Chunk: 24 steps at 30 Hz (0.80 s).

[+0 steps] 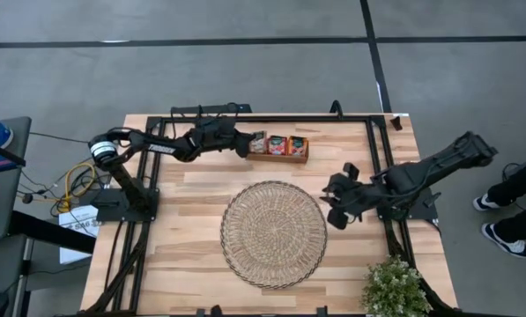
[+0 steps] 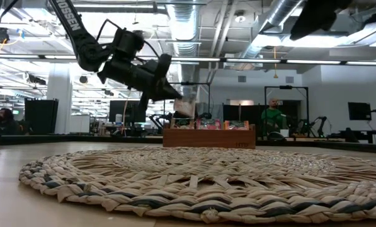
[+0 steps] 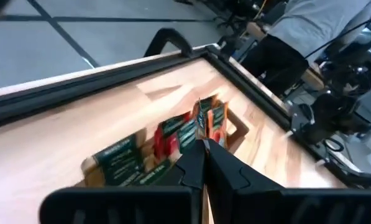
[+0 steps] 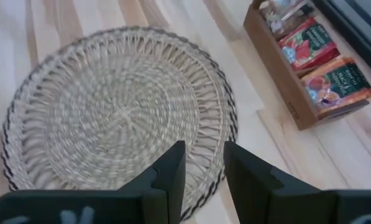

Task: Pick & Place Tea
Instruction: Put the brown tea bag into the left section of the wooden organizer

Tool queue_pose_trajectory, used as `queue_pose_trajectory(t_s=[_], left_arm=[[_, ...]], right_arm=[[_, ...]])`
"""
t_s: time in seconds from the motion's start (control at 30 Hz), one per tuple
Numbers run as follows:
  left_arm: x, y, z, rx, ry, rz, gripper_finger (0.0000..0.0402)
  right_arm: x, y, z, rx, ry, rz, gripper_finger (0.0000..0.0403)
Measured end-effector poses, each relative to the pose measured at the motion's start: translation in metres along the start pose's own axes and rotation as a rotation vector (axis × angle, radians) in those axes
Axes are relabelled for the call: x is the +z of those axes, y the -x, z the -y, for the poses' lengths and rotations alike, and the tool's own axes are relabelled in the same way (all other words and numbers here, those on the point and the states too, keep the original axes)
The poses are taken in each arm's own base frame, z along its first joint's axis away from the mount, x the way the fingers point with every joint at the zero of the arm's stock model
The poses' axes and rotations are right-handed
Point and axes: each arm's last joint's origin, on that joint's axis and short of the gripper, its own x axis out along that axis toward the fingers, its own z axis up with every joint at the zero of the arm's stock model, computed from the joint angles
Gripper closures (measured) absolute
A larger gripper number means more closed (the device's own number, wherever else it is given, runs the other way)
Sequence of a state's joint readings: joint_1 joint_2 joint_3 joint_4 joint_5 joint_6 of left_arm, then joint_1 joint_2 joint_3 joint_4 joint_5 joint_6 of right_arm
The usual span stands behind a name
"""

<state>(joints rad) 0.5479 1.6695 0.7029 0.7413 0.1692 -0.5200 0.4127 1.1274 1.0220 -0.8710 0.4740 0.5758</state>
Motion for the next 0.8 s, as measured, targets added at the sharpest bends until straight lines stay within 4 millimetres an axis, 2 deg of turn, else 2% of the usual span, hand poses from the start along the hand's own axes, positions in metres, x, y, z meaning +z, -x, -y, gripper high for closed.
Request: queue_pose_trajectory(t_s=[0.13, 0.47, 0.8], left_arm=[[0.002, 0.001, -0.006, 0.032, 0.015, 0.002, 0.0402], [-0.006, -0.002, -0.014, 0.1, 0.031, -0.023, 0.0402], [-0.016, -0.009, -0.02, 0.08, 0.068, -0.044, 0.0402]], right_arm=[[-0.002, 0.002, 0.007, -0.005, 0.01, 0.01, 0.03], [-0.012, -0.011, 0.021, -0.059, 0.094, -0.029, 0.03], [-0.037, 0.017, 0.051, 0.009, -0.019, 0.116, 0.03]])
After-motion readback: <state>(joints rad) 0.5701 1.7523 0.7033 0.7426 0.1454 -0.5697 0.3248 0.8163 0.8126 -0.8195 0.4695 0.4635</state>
